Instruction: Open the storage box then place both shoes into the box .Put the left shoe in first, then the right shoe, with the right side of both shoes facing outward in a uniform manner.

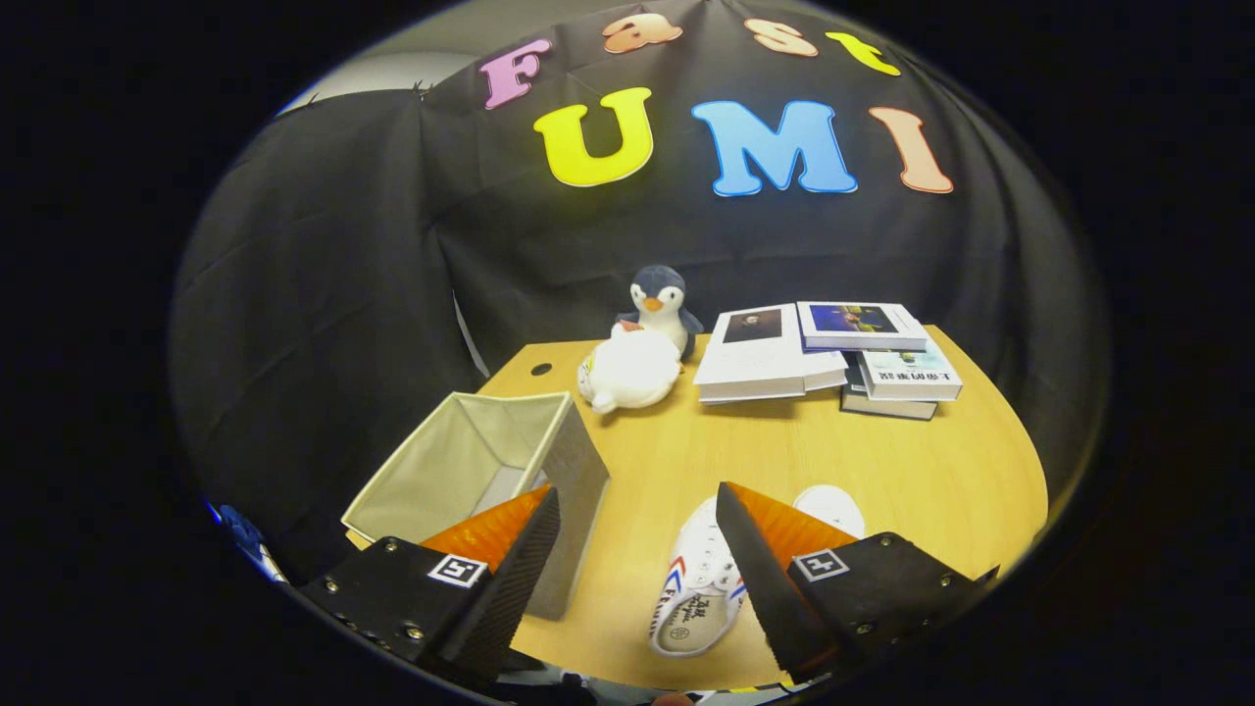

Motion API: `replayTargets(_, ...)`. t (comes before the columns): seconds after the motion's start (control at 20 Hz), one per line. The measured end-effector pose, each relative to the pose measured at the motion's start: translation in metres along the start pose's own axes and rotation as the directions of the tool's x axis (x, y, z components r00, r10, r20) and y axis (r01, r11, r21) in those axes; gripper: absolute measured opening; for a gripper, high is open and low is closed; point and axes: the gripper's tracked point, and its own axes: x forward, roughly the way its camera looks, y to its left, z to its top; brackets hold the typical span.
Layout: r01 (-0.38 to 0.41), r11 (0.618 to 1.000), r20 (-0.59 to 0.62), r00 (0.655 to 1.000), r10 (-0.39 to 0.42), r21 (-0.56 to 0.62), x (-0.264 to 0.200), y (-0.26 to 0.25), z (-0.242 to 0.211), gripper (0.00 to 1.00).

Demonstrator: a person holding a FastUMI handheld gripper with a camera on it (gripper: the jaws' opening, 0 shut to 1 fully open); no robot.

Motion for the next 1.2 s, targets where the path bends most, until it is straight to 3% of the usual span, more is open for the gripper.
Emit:
replayTargets(0.4,0.07,0.997,-0.133,0.988,-0.075,-0.035,0.03,-0.053,-0.065,0.98)
replayTargets(0.95,0.108,0.993,-0.308,0.944,-0.116,-0.044,0.053,-0.08,-0.127,0.98)
replayTargets(1.2,0.08,0.993,-0.371,0.923,-0.106,-0.083,0.068,-0.077,-0.144,0.77)
